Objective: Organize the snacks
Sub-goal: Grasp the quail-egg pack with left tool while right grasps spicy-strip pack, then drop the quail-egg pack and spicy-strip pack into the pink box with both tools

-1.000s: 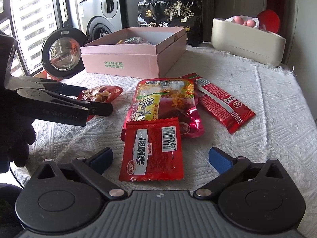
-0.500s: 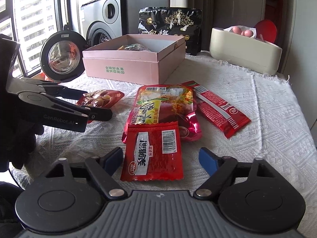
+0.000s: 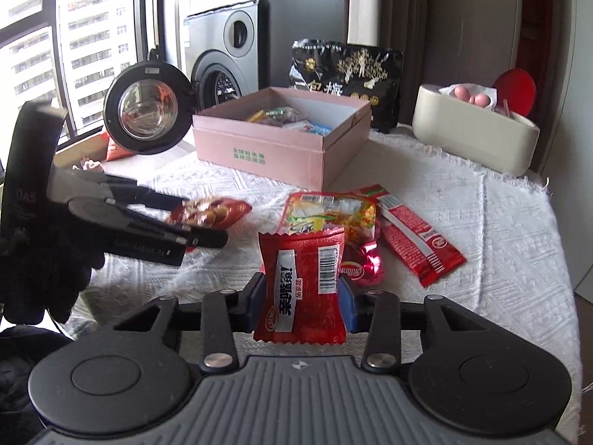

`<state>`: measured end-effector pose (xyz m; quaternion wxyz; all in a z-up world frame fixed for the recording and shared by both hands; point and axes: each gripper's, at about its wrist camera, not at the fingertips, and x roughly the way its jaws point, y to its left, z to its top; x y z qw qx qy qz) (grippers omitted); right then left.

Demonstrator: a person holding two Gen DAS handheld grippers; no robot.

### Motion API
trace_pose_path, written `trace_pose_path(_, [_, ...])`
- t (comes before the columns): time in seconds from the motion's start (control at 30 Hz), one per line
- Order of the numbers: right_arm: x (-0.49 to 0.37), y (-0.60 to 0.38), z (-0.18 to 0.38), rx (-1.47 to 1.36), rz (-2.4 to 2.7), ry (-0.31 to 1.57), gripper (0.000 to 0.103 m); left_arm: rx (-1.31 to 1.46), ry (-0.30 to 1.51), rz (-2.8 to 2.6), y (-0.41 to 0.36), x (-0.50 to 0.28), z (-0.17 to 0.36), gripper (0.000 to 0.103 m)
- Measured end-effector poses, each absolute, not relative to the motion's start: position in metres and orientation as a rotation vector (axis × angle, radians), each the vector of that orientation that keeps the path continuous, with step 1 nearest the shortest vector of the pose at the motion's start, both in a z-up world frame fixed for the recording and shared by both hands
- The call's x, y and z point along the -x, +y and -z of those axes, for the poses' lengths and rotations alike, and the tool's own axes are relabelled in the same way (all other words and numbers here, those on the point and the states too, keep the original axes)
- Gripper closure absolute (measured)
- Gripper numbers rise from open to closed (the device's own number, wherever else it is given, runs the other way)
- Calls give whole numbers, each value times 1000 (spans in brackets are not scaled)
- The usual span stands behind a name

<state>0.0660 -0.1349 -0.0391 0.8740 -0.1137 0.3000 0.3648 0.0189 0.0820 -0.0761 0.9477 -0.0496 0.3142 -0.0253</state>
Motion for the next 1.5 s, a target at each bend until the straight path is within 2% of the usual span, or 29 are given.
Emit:
trace_pose_path(0.2, [-75, -145, -22, 166, -806, 535, 66, 185, 459, 61, 105, -3, 8, 29])
trace_pose_path(0.4, [-109, -124, -110, 98, -814, 357, 66, 99, 233, 14, 120, -35, -75, 28])
trace_pose_path(0.47, [-130, -110, -129, 71, -810, 344, 66, 122, 239, 39, 129, -63, -87, 27])
trace_pose_path(0.57, [-161, -81, -141, 76, -780, 334, 66, 223, 403, 101, 148, -125, -81, 27])
trace_pose_path(0.7, [-204, -40, -124, 111, -757, 398, 66, 378, 577, 128, 172, -200, -34, 27])
trace_pose_path(0.83, [-247, -9, -83, 125, -756, 508, 66, 293, 785, 100, 176, -246, 15, 27])
trace_pose_path(1.0, [-304, 17, -28, 42, -790, 697, 65, -14, 782, 136, 154, -236, 31, 25])
trace_pose_path(1.13, [-331, 44, 8, 21, -853, 876, 55, -139, 793, 126, 142, -236, 41, 26])
trace_pose_path(1.17, [-331, 49, 13, 33, -846, 894, 49, -136, 788, 124, 143, -234, 39, 26])
trace_pose_path(1.27, [-323, 43, 9, 48, -834, 842, 48, -98, 775, 127, 149, -231, 34, 26])
trace_pose_path(1.4, [-310, 9, -14, 42, -803, 729, 36, -1, 714, 117, 160, -216, 10, 27])
trace_pose_path(1.5, [-299, -24, -26, 67, -747, 655, 33, 53, 659, 99, 166, -200, -13, 30])
